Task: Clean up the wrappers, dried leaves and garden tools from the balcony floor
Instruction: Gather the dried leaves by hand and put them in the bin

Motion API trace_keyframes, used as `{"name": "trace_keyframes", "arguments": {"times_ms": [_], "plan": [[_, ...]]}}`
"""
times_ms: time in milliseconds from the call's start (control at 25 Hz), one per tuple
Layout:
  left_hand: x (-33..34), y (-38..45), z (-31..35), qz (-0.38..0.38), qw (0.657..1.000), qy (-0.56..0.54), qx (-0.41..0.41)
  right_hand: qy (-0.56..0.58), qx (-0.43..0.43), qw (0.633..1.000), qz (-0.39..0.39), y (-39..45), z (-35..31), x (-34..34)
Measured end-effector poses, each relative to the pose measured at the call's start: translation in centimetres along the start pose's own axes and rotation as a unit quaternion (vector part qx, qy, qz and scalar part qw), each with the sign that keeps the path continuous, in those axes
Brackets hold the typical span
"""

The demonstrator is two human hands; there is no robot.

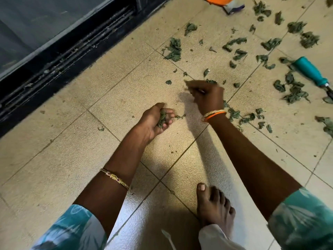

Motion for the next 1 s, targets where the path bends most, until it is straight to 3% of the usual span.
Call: {"name": "trace_keyframes", "arguments": {"times_ms": [40,120,200,280,400,520,600,720,840,880,1000], "plan": [[0.4,-0.1,0.1,-0.019,1.0,-0.004,0.001,0.107,0.061,0.992,0.037,0.2,-0.7,-0.9],[1.2,0.0,0.3,-0.05,0.999,-0.008,-0.001,0.29,0.164,0.941,0.067,0.0,-1.4,-2.2],[2.1,-0.2,0.4,-0.079,0.997,-0.022,-0.001,0.345,0.242,0.906,0.037,-1.2,-1.5,-1.9],[3.1,-0.4,0.4,-0.092,0.994,-0.054,0.005,0.256,0.236,0.937,0.001,-3.2,-1.7,-0.7],[4.1,-0.5,0.5,-0.047,0.997,-0.058,0.009,0.026,0.055,0.995,-0.08,-5.8,-1.6,1.6],[4.0,-0.2,0.6,0.068,0.997,-0.025,0.033,-0.053,0.015,0.987,-0.152,-7.2,-2.4,3.0],[3.6,0.1,1.1,0.121,0.991,0.001,0.048,-0.025,0.027,0.991,-0.131,-6.6,-3.0,2.1],[2.8,0.6,1.9,0.114,0.993,0.032,0.024,-0.085,0.046,0.994,-0.053,-2.8,-0.9,-1.8],[2.4,1.0,2.0,0.078,0.994,0.07,-0.005,-0.281,0.135,0.934,-0.175,1.9,3.8,-4.8],[2.5,1.0,2.1,0.073,0.995,0.07,-0.005,-0.309,0.129,0.918,-0.211,2.7,5.0,-4.8],[2.8,1.3,2.6,0.083,0.994,0.067,0.011,-0.282,0.003,0.932,-0.23,3.0,6.3,-3.6]]}}
Point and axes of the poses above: each hand's wrist, its own y-axis towards the middle knuckle, its own x-axis out of the palm, z = x × y, the point moved 3 cm from there along y, towards the middle knuckle, and after that the axes turned 15 degrees about y, right-handed, at the moved point
